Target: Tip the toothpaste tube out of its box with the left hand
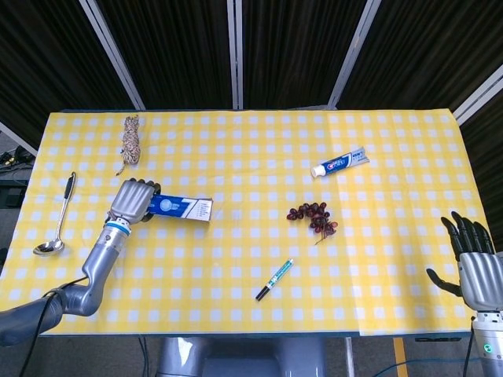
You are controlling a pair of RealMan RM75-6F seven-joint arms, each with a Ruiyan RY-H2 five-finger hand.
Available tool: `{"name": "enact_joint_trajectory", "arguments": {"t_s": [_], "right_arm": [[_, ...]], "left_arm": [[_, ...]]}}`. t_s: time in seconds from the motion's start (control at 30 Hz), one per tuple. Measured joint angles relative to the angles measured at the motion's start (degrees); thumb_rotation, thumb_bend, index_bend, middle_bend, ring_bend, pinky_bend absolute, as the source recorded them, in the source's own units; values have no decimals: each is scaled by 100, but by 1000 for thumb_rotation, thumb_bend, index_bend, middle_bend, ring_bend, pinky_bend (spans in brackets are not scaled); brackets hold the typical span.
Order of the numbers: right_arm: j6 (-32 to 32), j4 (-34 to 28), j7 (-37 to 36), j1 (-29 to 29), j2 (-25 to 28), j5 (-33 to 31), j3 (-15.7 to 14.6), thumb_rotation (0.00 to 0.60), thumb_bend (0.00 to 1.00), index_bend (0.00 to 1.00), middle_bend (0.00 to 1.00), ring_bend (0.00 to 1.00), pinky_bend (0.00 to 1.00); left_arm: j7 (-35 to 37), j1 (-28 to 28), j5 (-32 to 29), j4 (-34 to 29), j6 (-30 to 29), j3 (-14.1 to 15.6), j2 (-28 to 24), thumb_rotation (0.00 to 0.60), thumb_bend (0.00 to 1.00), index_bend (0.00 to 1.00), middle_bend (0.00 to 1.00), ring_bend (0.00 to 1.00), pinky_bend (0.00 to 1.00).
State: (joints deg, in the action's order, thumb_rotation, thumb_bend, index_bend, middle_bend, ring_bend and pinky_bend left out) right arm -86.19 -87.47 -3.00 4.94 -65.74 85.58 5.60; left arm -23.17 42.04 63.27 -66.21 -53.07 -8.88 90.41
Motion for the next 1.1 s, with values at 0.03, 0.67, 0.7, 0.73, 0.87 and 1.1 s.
{"name": "enact_joint_trajectory", "arguments": {"t_s": [0.03, 0.67, 0.7, 0.73, 0.87, 1.1], "right_arm": [[-10, -10, 4, -2, 2, 11, -3, 600, 87, 55, 0, 0, 0], [-337, -266, -64, -126, 150, 267, -57, 600, 88, 55, 0, 0, 0], [-343, -270, -69, -129, 154, 272, -58, 600, 88, 54, 0, 0, 0], [-349, -273, -75, -132, 159, 276, -58, 600, 88, 54, 0, 0, 0], [-371, -284, -117, -142, 179, 280, -53, 600, 88, 55, 0, 0, 0], [-397, -288, -208, -157, 216, 267, -35, 600, 88, 54, 0, 0, 0]], "left_arm": [[16, -13, 41, -45, -51, -1, -46, 600, 416, 552, 415, 408, 412], [-1544, -44, 956, -1734, -1010, -59, -2035, 600, 415, 492, 354, 381, 392], [-1731, -22, 1008, -1841, -1053, -65, -2141, 600, 415, 481, 345, 373, 392], [-1854, -5, 1044, -1907, -1081, -71, -2209, 600, 415, 474, 340, 368, 392], [-2283, 75, 1156, -2110, -1154, -102, -2420, 600, 415, 466, 335, 363, 391], [-2836, 218, 1378, -2401, -1265, -189, -2745, 600, 415, 391, 277, 306, 348]]}}
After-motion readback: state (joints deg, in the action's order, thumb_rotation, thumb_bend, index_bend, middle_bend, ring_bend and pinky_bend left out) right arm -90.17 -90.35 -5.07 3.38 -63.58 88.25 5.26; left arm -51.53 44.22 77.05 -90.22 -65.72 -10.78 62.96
